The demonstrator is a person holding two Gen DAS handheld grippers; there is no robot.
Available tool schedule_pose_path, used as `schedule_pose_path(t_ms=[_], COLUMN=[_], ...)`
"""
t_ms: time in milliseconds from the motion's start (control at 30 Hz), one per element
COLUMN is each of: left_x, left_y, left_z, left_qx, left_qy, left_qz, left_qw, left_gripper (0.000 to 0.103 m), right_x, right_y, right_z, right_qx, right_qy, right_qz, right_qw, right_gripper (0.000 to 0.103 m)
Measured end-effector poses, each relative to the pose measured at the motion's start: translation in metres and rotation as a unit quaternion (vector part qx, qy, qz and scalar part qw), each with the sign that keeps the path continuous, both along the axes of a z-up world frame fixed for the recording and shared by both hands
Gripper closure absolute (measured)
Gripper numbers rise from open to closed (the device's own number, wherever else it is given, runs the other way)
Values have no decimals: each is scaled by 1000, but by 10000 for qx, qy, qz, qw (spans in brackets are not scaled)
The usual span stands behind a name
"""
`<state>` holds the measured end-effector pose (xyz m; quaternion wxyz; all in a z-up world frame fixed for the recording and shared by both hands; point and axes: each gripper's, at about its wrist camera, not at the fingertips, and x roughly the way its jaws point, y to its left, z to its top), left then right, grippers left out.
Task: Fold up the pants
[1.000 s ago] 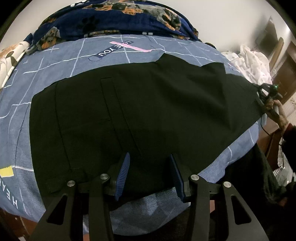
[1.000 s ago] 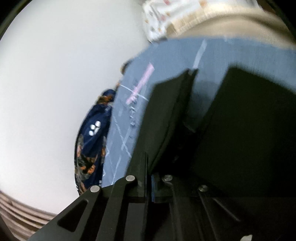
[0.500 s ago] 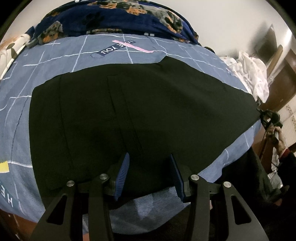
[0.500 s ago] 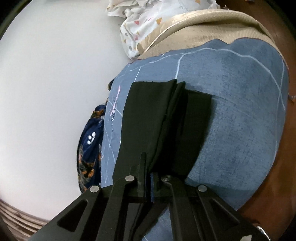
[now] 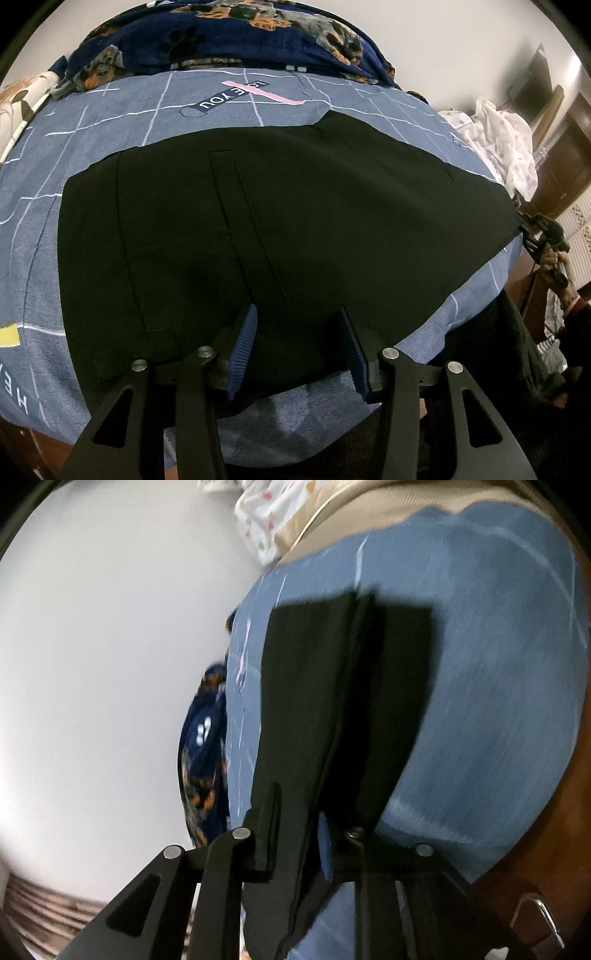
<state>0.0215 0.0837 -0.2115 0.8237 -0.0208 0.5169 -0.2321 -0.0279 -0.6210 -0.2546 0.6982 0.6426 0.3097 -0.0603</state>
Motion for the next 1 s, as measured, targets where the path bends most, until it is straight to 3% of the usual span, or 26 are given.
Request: schedule_pose_path(t_ms=[67,133,200,767,1000], left_x=[0,0,0,-1,-4], left_y=[0,0,0,-1,-4], left_z=[0,1,1,1,1], left_qx=[15,26,26,38,-11], left_qy=[-7,-4,-7,-45,-58], left_qz=[-13,-22,-25,-105,-194], left_qw=[10000,10000,10000,9999,9998], left_gripper=[55,55,55,48,37], right_x=[1,-3,-12,-28,-32], right_y=[6,8,7,-2,-4], right_z=[6,8,14,2,17], right_qx=[-326,-481,-687,-279,-550], right_qy=[214,309,374,274,385], right_qz=[134,98,-7,-262,-351], right_qw=[9991,9983,9969,9989,9971], right_gripper=[98,100,100,102,95])
